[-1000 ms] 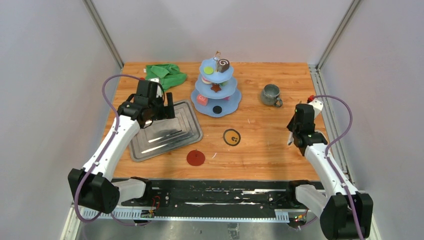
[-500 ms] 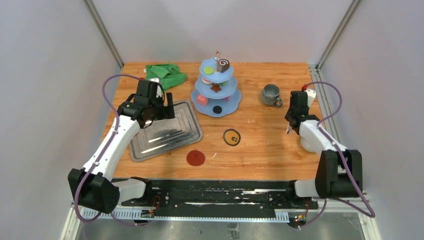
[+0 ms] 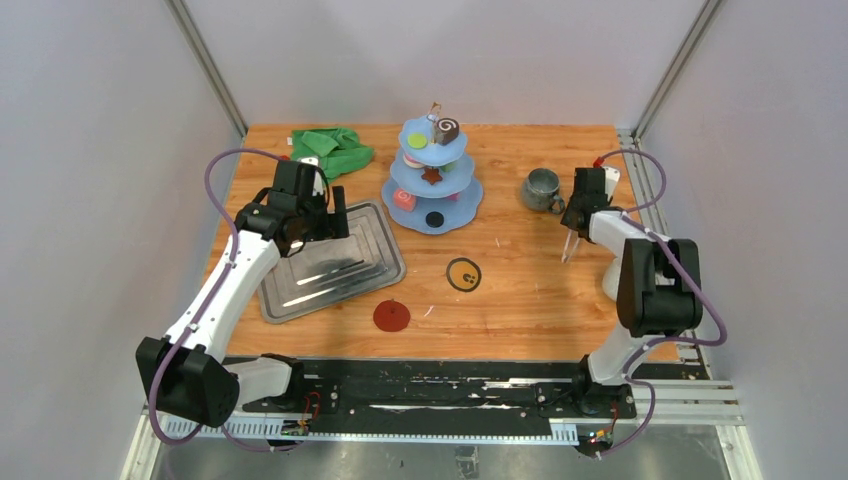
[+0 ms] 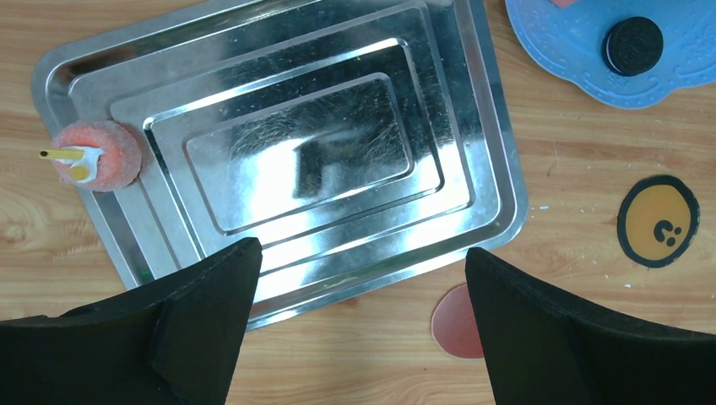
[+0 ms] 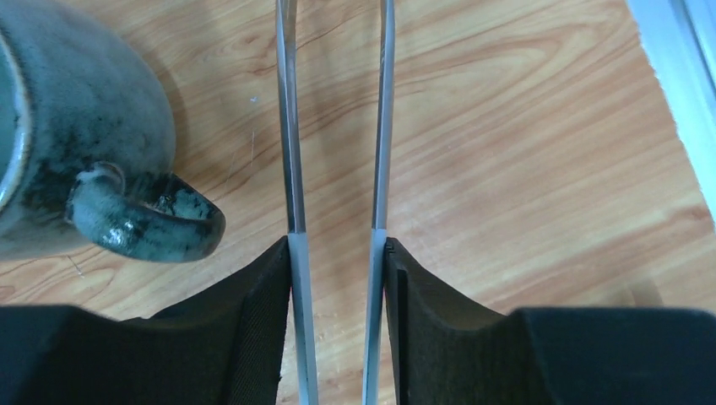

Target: Serve the afternoon tea

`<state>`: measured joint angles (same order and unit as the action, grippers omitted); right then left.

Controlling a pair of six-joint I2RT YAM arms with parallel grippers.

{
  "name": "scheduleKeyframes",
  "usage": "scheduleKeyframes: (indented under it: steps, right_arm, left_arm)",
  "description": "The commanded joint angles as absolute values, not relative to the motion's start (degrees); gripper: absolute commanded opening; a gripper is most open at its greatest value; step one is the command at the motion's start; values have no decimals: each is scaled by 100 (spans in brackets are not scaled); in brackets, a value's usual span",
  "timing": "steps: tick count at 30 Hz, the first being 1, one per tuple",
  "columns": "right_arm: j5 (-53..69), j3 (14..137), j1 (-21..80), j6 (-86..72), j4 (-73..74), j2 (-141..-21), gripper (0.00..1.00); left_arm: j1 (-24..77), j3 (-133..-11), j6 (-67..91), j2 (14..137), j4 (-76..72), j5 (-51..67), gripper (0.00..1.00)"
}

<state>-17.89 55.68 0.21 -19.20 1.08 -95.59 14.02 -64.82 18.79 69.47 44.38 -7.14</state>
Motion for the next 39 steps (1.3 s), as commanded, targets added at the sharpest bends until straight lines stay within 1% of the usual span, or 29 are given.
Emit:
scheduleKeyframes:
  steps: [1,3,5,10,17,23,28,35,39]
  right_arm:
    - [-1538,5973,-135,-1782,-6,-9812,46]
    - [-1431,6069,-170,-1716,-2,-9830,53]
    - [-1337,6264,-233,-1661,192,-9846,58]
    - [-1346,6377,-328,-1625,570,-9366,62]
    - [-2045,6150,-479,-1965,1525,-8087,62]
    - [-2465,6260,-1073,-2784,2953,-7691,62]
    - [-3024,6817,-1291,-3385,4156,-7882,62]
    - [-2945,7663,-1764,-4006,5583,-8639,62]
    - [-2889,7963,-1933,-4187,6120,-9111,61]
  left_arm:
    - [1441,-6618,1836,6891,4480,-755,95]
    - [1441,-6620,1835,6891,4474,-755,95]
    - [1441,-6623,1829,6897,4477,-748,96]
    - [1441,-6618,1862,6934,4480,-695,95]
    - [1441,-6625,1854,6994,4444,-635,95]
    - [1441,-6609,1829,7046,4395,-496,95]
    - [1441,-6655,1791,7113,4360,-397,95]
    - [1441,-6681,1751,7099,4369,-369,95]
    - [1444,-6688,1747,7119,4375,-304,95]
